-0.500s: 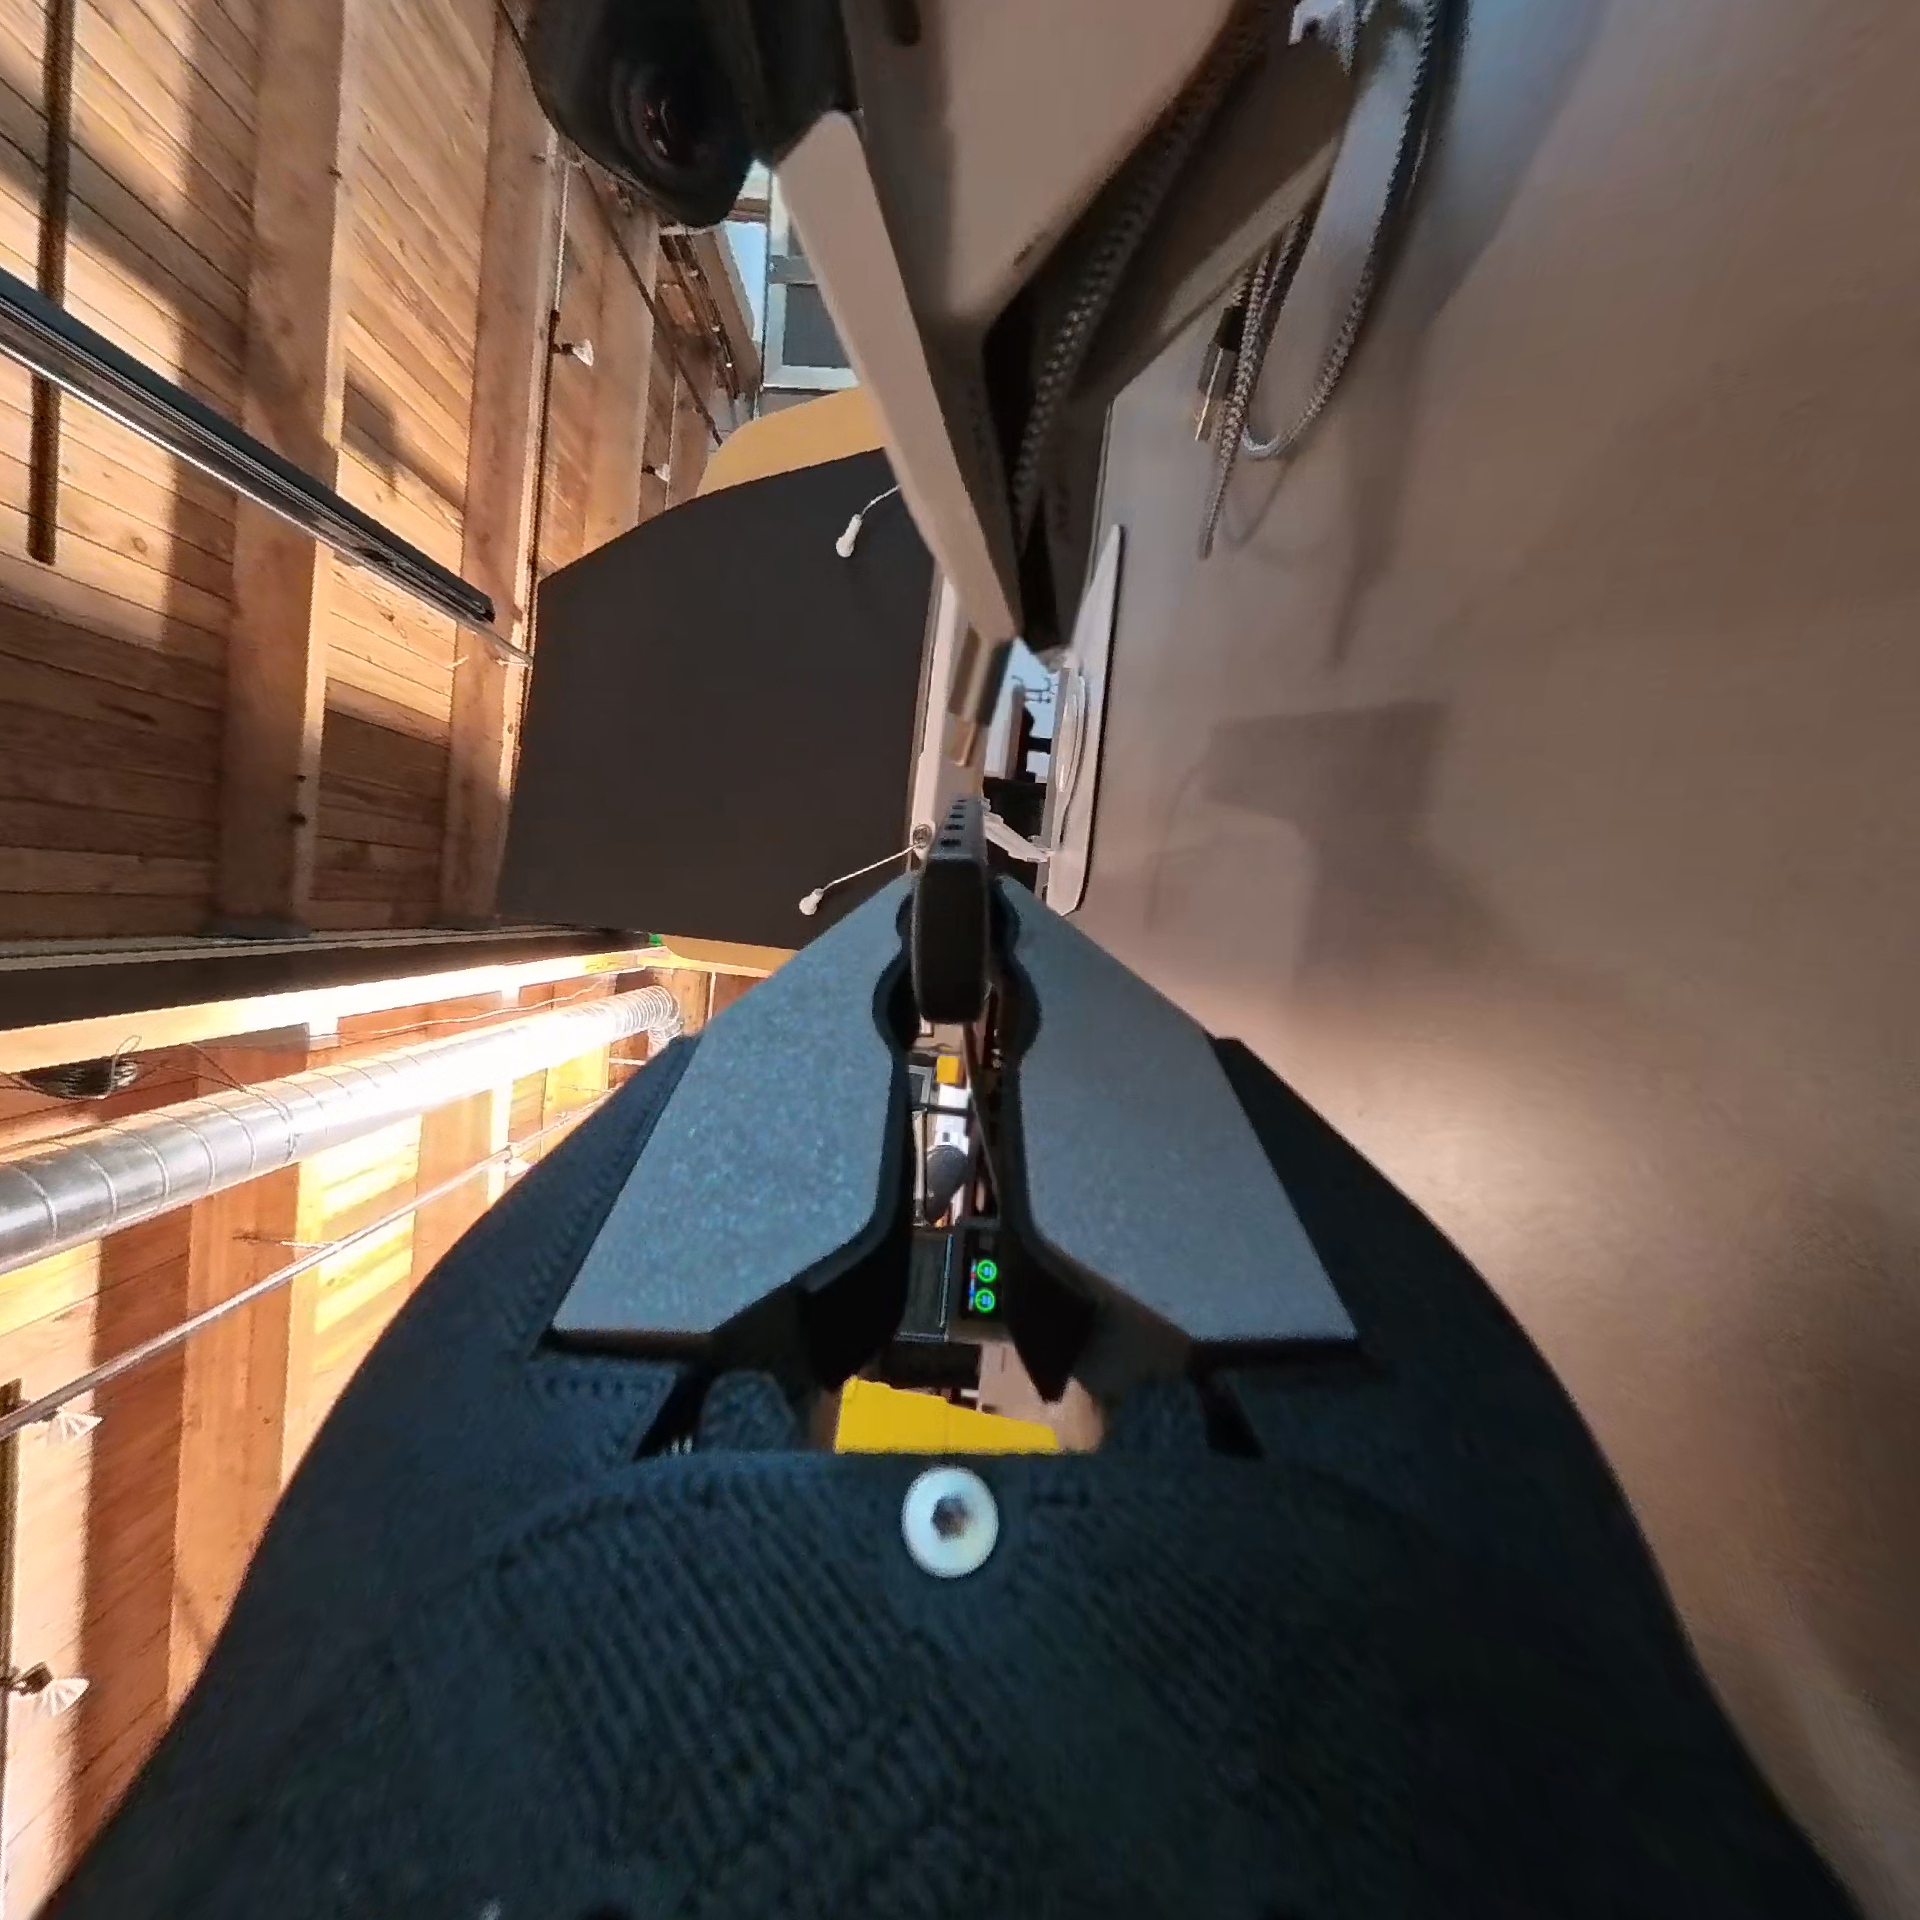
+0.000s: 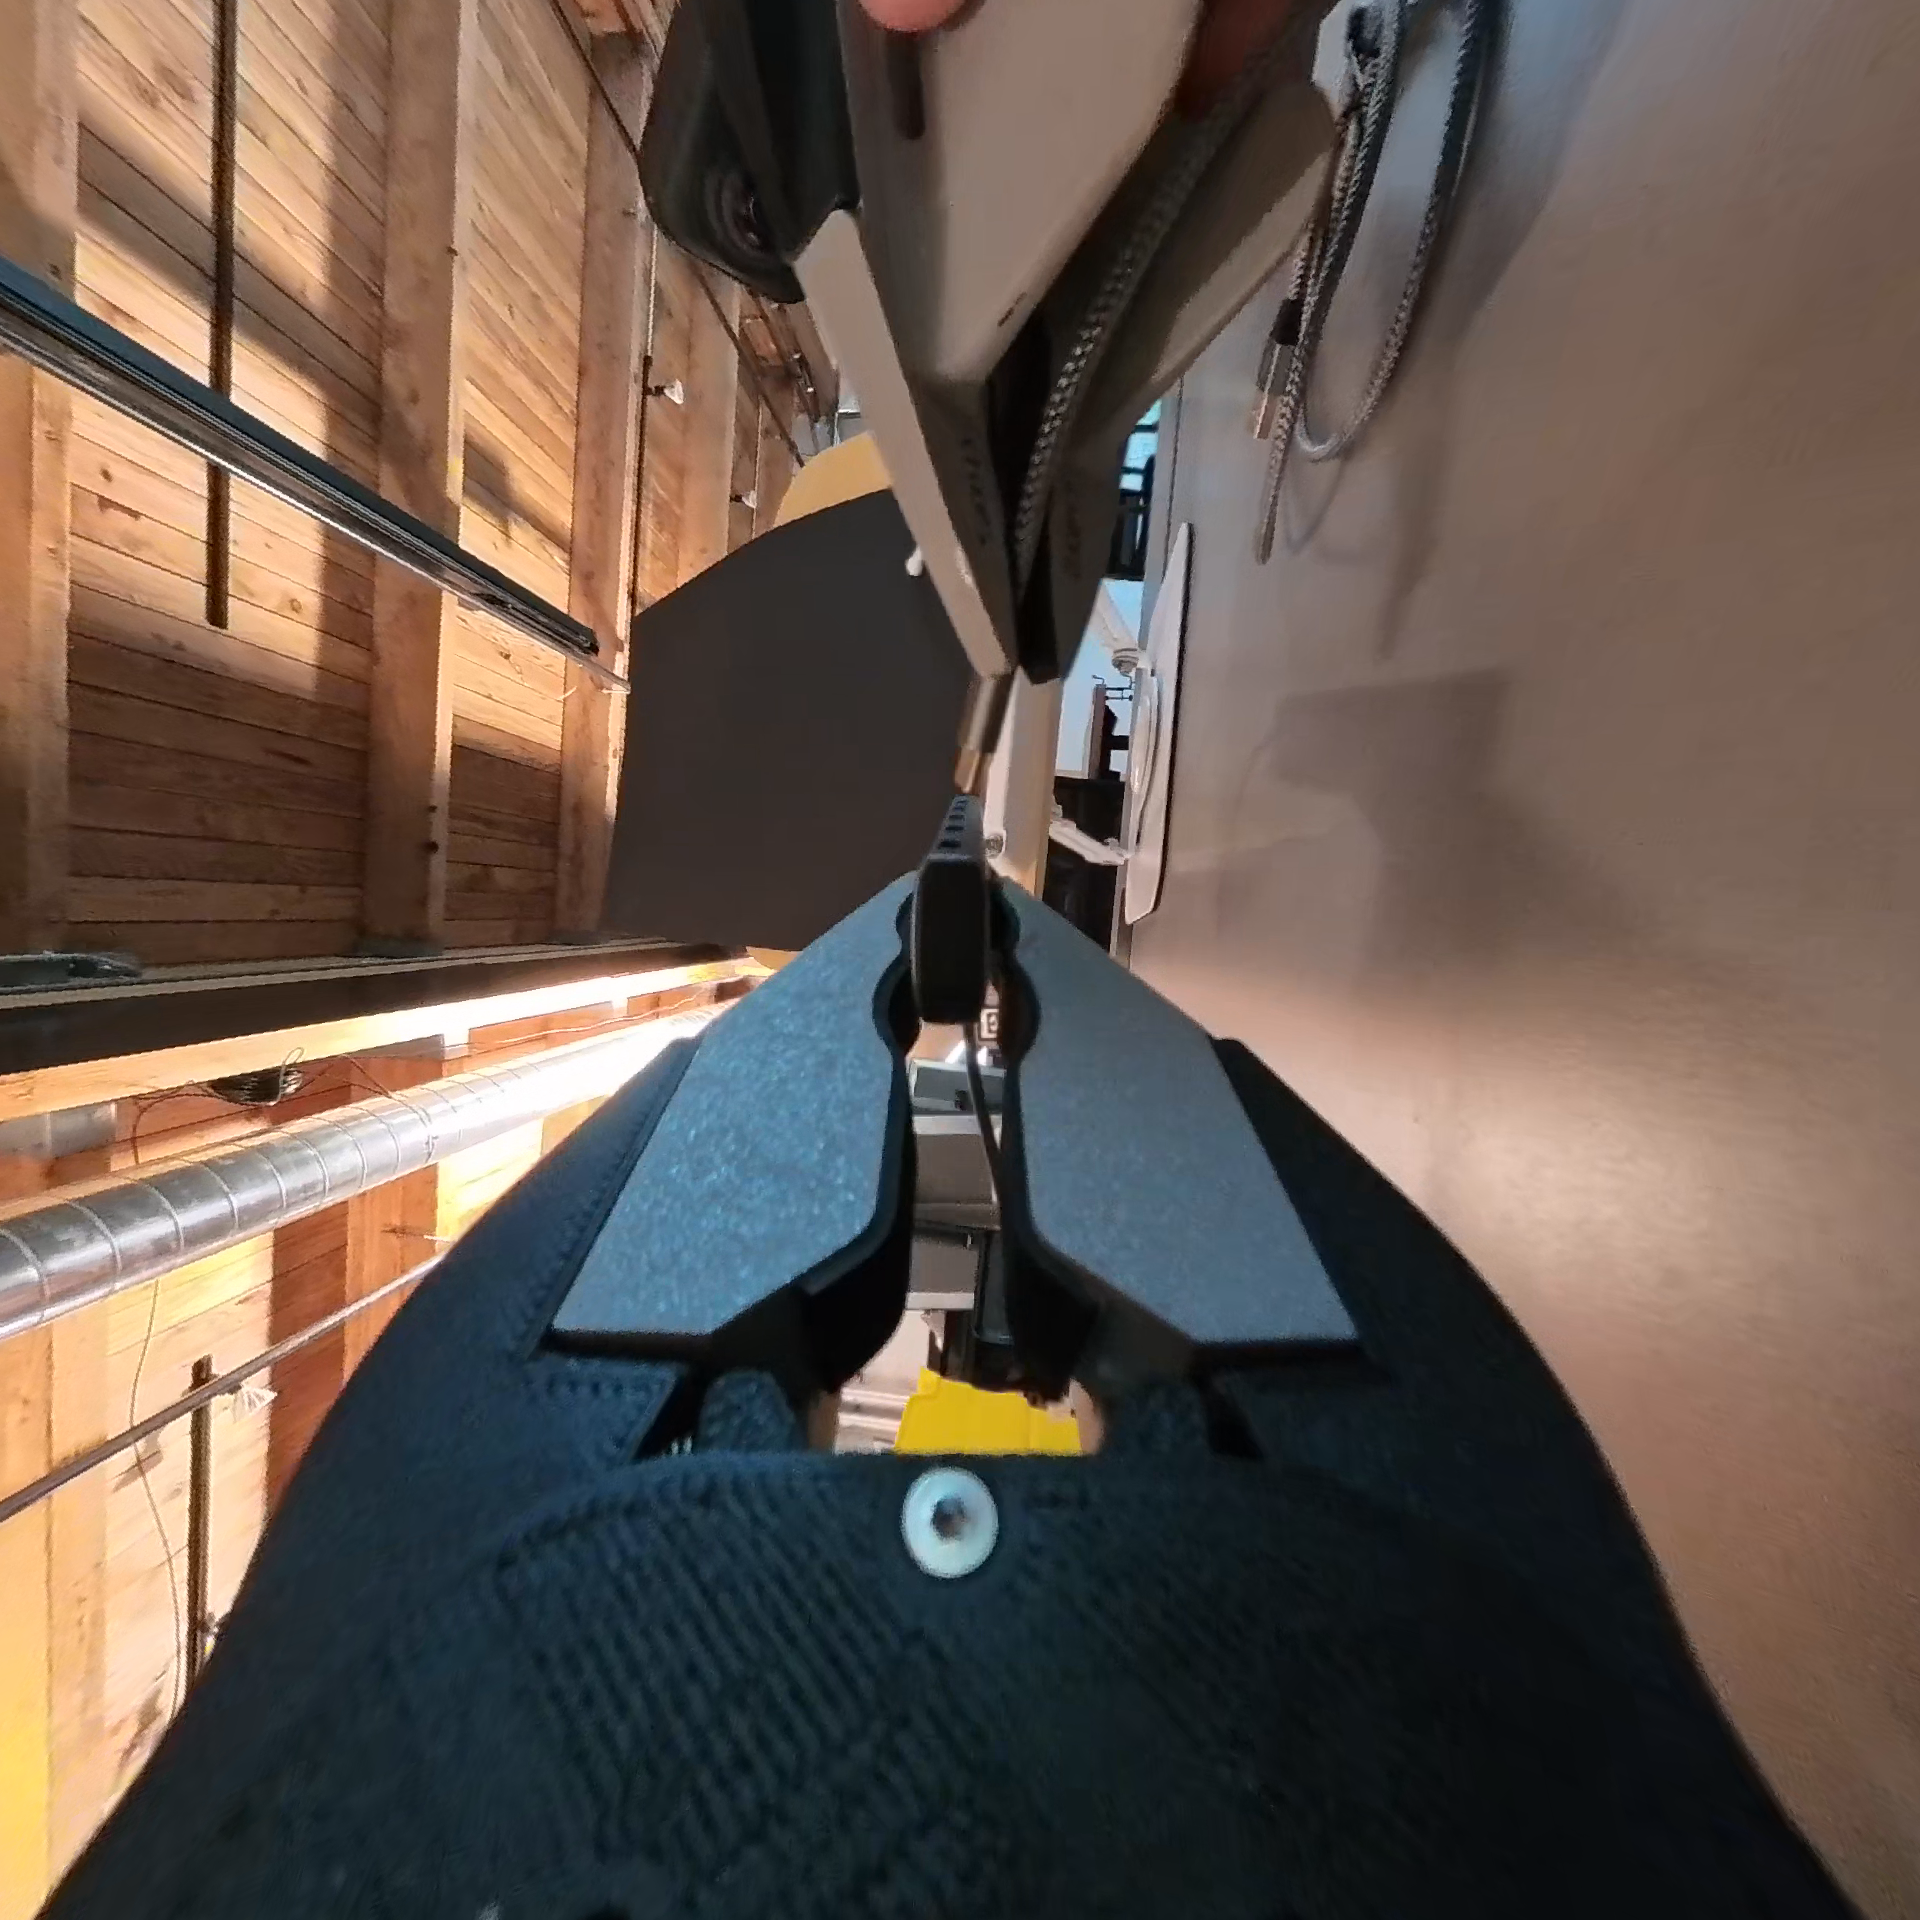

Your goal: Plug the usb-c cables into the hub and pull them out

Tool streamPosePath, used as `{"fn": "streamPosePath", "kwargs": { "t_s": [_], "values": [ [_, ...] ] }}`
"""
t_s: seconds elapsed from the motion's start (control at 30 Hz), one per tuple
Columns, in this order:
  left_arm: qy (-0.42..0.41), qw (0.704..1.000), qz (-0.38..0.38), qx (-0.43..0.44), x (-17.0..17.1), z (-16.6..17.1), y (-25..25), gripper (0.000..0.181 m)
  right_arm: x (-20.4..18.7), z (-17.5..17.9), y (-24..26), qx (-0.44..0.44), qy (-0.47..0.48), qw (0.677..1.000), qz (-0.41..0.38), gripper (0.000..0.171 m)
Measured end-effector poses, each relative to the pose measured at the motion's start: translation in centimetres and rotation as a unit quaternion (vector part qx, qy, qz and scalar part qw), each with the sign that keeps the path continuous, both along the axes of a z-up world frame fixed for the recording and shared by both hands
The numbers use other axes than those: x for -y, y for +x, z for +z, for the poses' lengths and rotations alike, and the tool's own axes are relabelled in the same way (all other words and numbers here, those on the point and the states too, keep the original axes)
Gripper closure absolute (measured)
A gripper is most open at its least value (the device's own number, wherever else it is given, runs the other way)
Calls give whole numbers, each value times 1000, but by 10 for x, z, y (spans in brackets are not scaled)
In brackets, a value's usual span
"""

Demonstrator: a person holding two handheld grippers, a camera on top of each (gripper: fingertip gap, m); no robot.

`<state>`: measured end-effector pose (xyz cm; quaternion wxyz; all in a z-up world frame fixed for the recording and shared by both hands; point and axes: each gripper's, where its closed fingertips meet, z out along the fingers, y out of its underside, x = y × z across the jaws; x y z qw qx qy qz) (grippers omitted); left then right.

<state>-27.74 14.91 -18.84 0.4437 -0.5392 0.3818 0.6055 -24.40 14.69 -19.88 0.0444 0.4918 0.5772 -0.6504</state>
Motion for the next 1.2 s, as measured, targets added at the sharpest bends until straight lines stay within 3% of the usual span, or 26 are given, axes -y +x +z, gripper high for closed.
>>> {"fn": "streamPosePath", "kwargs": {
  "t_s": [1.2],
  "values": [
    [0,1000,-17,-4,2,0,8,174,0,1,1,11,-28,1000,8,169]
  ]
}}
